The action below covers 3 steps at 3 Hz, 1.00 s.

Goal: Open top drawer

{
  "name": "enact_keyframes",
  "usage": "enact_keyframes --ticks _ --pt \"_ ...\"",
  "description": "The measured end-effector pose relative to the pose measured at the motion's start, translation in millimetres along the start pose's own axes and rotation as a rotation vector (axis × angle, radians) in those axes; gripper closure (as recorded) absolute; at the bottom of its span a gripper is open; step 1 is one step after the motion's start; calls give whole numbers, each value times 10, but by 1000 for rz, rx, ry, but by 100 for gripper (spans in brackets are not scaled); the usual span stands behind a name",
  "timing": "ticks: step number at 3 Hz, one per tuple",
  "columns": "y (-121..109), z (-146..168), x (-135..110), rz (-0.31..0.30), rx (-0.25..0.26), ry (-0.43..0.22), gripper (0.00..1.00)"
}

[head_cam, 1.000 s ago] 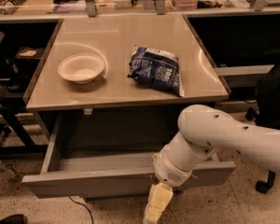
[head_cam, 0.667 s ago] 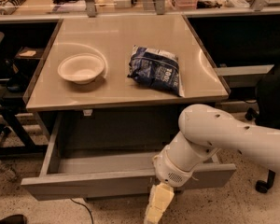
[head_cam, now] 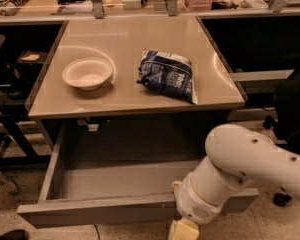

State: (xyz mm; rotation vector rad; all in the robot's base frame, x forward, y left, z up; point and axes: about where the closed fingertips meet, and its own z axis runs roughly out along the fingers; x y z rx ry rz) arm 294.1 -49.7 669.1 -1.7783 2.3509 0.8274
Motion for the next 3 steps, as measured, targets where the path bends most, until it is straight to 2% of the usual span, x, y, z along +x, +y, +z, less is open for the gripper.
enact_keyframes --ticks 1,2,3 --pt "-12 -5 -13 0 0 0 0" --pt "217 -47 122 35 -9 6 0" --pt "217 -47 122 35 -9 6 0"
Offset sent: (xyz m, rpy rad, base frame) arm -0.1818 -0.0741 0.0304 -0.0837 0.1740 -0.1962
